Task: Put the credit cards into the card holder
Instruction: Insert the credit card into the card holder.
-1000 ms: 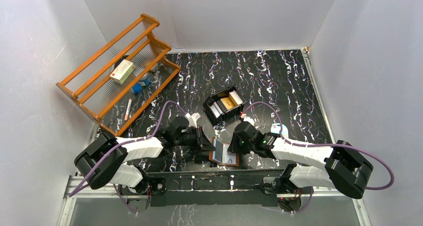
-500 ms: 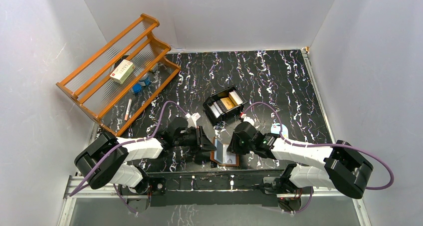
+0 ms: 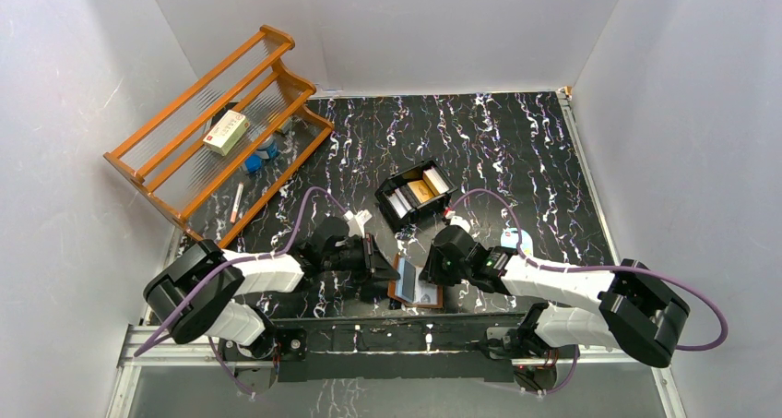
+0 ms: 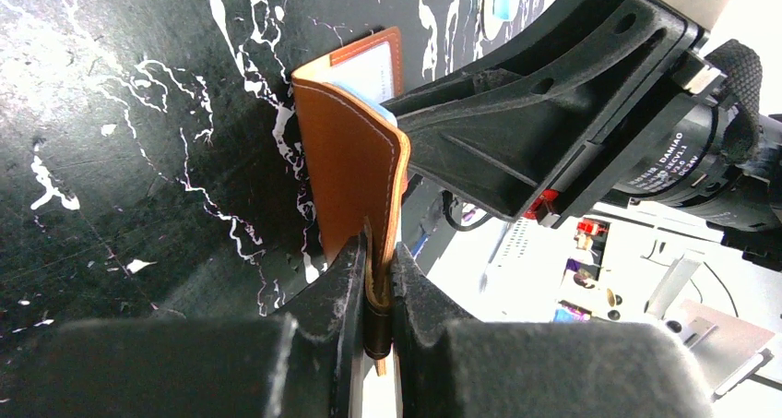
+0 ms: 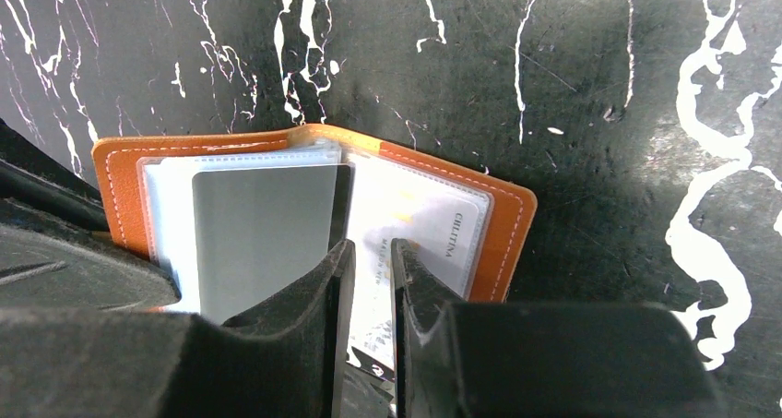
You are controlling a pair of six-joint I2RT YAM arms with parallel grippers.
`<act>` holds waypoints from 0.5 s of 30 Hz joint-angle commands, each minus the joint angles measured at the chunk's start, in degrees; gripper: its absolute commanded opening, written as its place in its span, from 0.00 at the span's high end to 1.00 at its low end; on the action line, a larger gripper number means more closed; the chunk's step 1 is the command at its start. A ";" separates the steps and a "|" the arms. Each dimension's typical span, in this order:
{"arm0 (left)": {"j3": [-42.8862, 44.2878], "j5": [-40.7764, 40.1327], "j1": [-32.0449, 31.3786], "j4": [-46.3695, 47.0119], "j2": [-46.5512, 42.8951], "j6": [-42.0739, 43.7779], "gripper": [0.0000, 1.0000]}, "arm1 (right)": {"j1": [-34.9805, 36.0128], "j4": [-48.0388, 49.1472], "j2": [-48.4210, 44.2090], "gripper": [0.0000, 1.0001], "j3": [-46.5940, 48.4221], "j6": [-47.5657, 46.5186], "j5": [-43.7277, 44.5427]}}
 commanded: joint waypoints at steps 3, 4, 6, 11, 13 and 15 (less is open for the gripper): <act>1.69 -0.60 -0.18 -3.20 1.12 1.90 0.94 | -0.23 -0.38 0.96 0.71 -0.36 -1.16 -0.49; 2.23 -0.90 -0.37 -4.27 1.30 2.41 0.94 | -0.23 -0.23 1.24 0.71 -0.26 -1.21 -0.64; 3.56 -1.83 -0.74 -7.24 1.83 3.44 0.92 | -0.25 0.30 1.67 0.71 -0.29 -1.29 -0.70; 7.28 -3.85 -2.35 -13.39 3.14 6.02 0.77 | -0.19 2.78 2.05 0.71 -1.55 -1.36 -0.13; 8.39 -4.21 -2.65 -14.77 3.57 6.56 0.76 | -0.22 2.58 2.02 0.71 -1.48 -1.53 0.04; 9.01 -4.81 -3.02 -15.32 3.44 6.88 0.85 | -0.22 2.38 1.87 0.70 -1.60 -1.54 0.10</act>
